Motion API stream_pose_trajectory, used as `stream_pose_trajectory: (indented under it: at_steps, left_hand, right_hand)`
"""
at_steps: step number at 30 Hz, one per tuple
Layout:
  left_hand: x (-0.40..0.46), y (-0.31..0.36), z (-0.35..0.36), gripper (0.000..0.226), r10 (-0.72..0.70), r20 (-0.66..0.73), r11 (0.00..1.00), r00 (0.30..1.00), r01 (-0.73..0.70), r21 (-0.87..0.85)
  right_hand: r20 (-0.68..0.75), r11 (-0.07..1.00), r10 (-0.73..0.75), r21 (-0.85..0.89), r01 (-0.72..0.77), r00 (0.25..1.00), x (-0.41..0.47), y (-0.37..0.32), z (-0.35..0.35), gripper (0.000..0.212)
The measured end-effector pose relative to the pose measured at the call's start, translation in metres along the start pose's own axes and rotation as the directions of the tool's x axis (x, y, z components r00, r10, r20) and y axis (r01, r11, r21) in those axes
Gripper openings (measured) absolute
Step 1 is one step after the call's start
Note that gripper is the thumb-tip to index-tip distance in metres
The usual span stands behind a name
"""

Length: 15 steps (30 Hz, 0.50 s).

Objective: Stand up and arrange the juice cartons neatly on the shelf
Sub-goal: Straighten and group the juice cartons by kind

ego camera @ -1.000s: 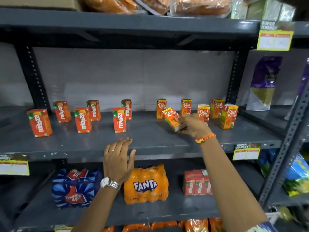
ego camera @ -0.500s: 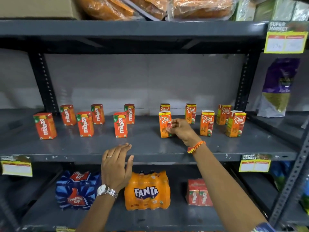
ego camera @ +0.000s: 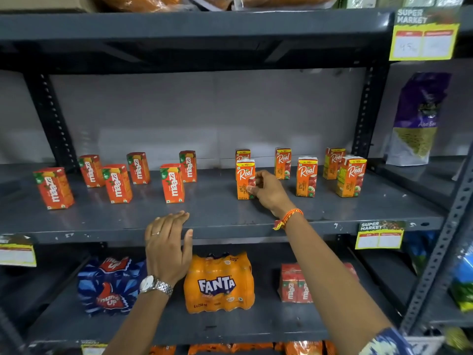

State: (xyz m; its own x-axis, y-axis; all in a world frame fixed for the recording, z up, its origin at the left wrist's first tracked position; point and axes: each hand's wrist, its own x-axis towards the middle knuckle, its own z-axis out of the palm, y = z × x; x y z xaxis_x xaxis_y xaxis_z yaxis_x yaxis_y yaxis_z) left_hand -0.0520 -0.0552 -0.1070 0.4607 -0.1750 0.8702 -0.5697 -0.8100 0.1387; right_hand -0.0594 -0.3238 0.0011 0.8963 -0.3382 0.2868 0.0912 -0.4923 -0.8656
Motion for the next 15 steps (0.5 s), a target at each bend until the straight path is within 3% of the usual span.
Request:
stream_pose_trajectory:
  at_steps: [15]
  left_hand:
    - [0.001, 0.001, -0.002, 0.046, -0.007, 0.011, 1.0, 1.0, 0.007, 0.006]
  right_hand:
    - [-0.008, 0.998, 0.035, -0.057, -0.036, 0.999, -0.014, -0.008, -0.007, 0.056]
